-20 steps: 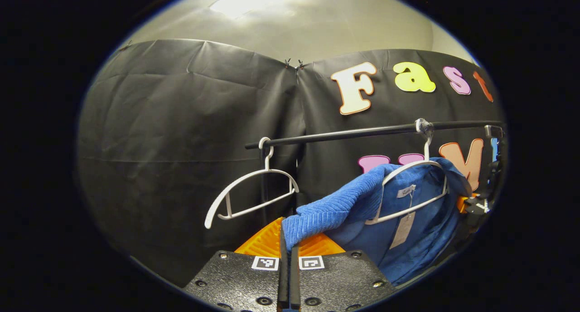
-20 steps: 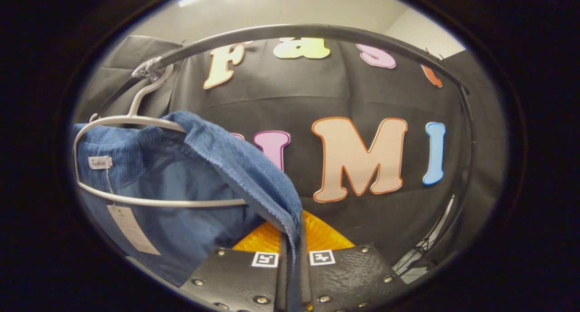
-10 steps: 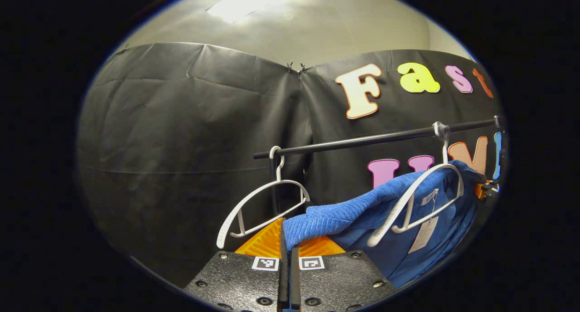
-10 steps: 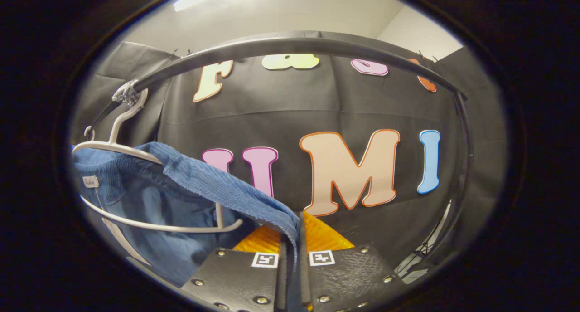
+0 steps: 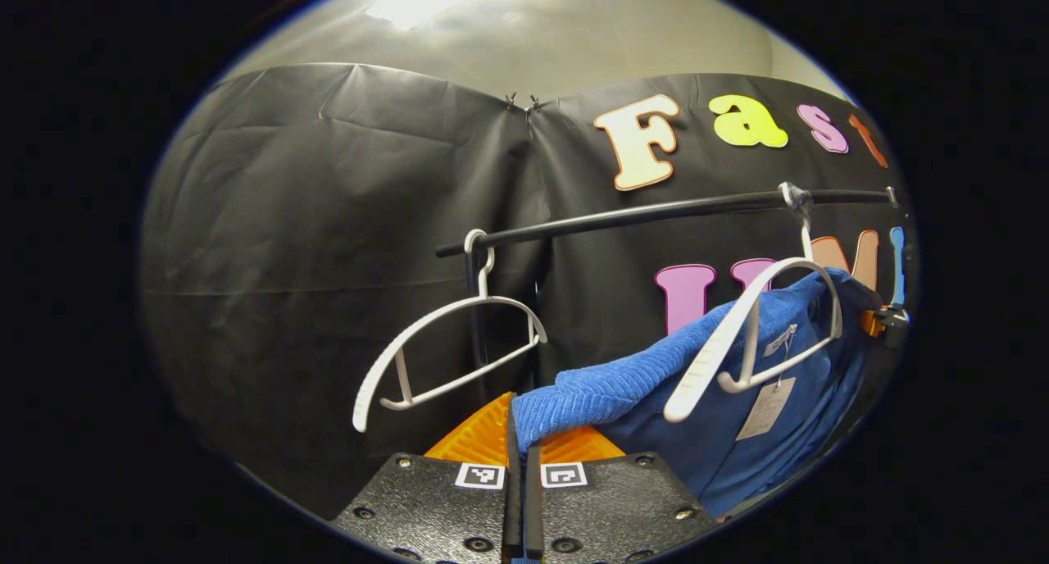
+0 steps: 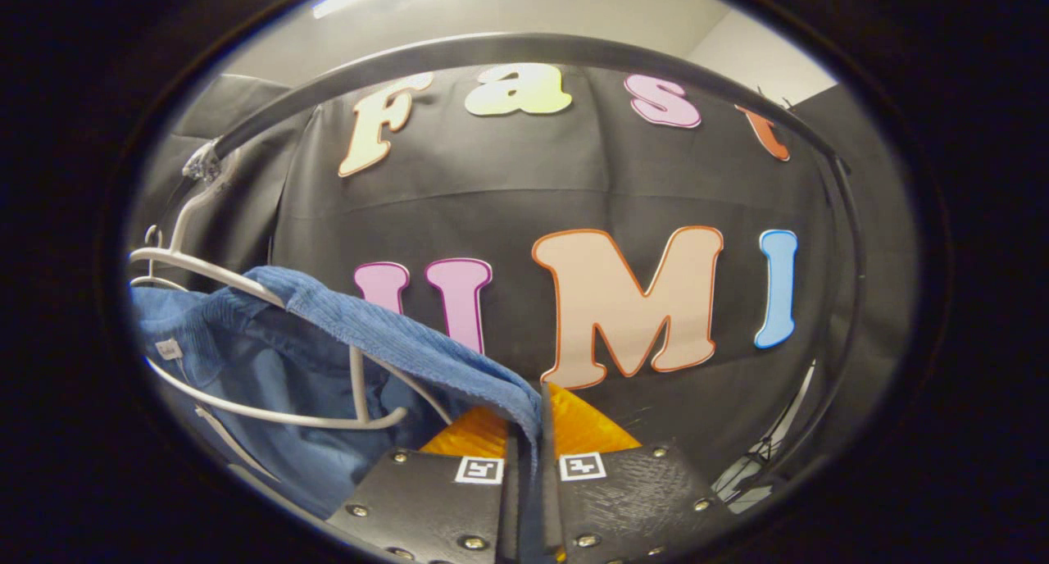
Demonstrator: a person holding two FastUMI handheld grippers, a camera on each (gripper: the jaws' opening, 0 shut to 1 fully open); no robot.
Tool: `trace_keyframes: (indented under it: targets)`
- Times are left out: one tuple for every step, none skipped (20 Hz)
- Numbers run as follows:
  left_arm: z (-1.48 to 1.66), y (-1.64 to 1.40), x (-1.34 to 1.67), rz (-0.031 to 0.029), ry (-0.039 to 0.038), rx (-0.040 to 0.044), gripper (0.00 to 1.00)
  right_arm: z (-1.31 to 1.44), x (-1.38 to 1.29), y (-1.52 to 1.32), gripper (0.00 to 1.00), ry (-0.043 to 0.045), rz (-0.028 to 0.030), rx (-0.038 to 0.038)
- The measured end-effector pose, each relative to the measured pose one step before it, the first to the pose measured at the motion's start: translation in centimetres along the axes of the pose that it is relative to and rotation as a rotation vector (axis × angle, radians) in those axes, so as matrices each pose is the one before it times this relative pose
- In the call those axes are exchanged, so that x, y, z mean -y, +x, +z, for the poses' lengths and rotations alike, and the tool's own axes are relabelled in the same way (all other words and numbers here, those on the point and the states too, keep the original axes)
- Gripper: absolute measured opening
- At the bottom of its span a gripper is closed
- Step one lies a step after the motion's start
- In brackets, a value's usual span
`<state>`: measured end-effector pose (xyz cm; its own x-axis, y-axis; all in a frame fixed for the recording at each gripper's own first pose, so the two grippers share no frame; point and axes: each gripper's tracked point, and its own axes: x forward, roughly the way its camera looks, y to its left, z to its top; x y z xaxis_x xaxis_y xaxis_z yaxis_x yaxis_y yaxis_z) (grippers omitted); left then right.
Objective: Grasp the clothes on the hanger with both hands and then place them into the laundry hamper below.
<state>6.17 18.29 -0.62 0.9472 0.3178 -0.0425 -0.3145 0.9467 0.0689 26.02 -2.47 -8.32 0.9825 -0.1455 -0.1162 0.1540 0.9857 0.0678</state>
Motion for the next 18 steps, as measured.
trace_keyframes:
  targets:
    - [-0.488, -0.024, 0.250, -0.00144, -0.00557, -0.00770, 0.00, -0.204, 0.070, 0.216, 0.11, -0.00281, -0.00076, -0.00355]
    - [-0.452, 0.061, 0.274, -0.00332, -0.00733, -0.00908, 0.02, -0.179, 0.050, 0.326, 0.11, -0.00338, -0.00003, -0.00659]
    - [-0.515, -0.034, 0.195, -0.00273, -0.00725, -0.00953, 0.00, -0.340, -0.025, 0.330, 0.11, -0.00134, 0.00084, -0.00751]
    - [-0.395, -0.116, 0.214, -0.00128, -0.00676, -0.00807, 0.02, -0.122, -0.083, 0.293, 0.11, -0.00127, 0.00115, -0.00500]
    - [-0.379, -0.208, 0.153, -0.00041, -0.00561, -0.00629, 0.02, -0.255, -0.044, 0.198, 0.11, -0.00141, 0.00119, -0.00253]
    - [-0.282, -0.103, 0.144, 0.00033, -0.00292, -0.00449, 0.02, -0.159, -0.019, 0.255, 0.11, -0.00268, 0.00051, -0.00401]
    - [-0.282, 0.003, 0.099, -0.00006, -0.00037, -0.00411, 0.02, -0.265, 0.046, 0.206, 0.11, -0.00319, -0.00137, -0.00545]
    - [-0.202, -0.033, 0.232, -0.00048, 0.00143, -0.00447, 0.02, -0.246, 0.046, 0.206, 0.11, -0.00107, 0.00106, -0.00762]
    - [-0.265, -0.089, 0.147, -0.00012, 0.00168, -0.00418, 0.02, -0.267, -0.012, 0.210, 0.11, -0.00099, 0.00186, -0.00757]
    - [-0.131, -0.120, 0.160, 0.00063, 0.00075, -0.00306, 0.02, -0.124, 0.064, 0.185, 0.11, -0.00447, -0.00155, -0.00458]
    - [-0.180, -0.098, 0.114, 0.00005, -0.00009, -0.00274, 0.02, -0.153, 0.082, -0.005, 0.11, -0.00624, -0.00120, -0.00344]
    - [-0.160, -0.018, 0.163, 0.00033, -0.00015, -0.00433, 0.02, -0.128, 0.138, 0.042, 0.11, -0.00633, -0.00271, -0.00526]
    - [-0.280, -0.010, 0.126, 0.00091, -0.00014, -0.00445, 0.02, -0.194, -0.087, 0.000, 0.11, -0.00579, -0.00213, -0.00519]
    - [-0.178, -0.033, 0.137, 0.00085, -0.00137, -0.00481, 0.02, -0.289, 0.142, -0.098, 0.11, -0.00498, -0.00065, -0.00768]
    - [-0.308, -0.140, 0.055, 0.00048, -0.00173, -0.00654, 0.02, -0.339, -0.015, 0.203, 0.11, -0.00304, 0.00110, -0.00758]
    - [-0.335, -0.117, 0.031, 0.00236, -0.00115, -0.00845, 0.02, -0.362, 0.010, 0.046, 0.11, -0.00508, 0.00175, -0.00821]
    - [-0.348, -0.094, -0.022, 0.00237, -0.00272, -0.00813, 0.02, -0.415, 0.093, 0.112, 0.11, -0.00524, 0.00119, -0.00736]
    - [-0.269, -0.030, 0.055, 0.00182, -0.00467, -0.00848, 0.00, -0.436, 0.037, 0.101, 0.11, -0.00581, 0.00137, -0.00776]
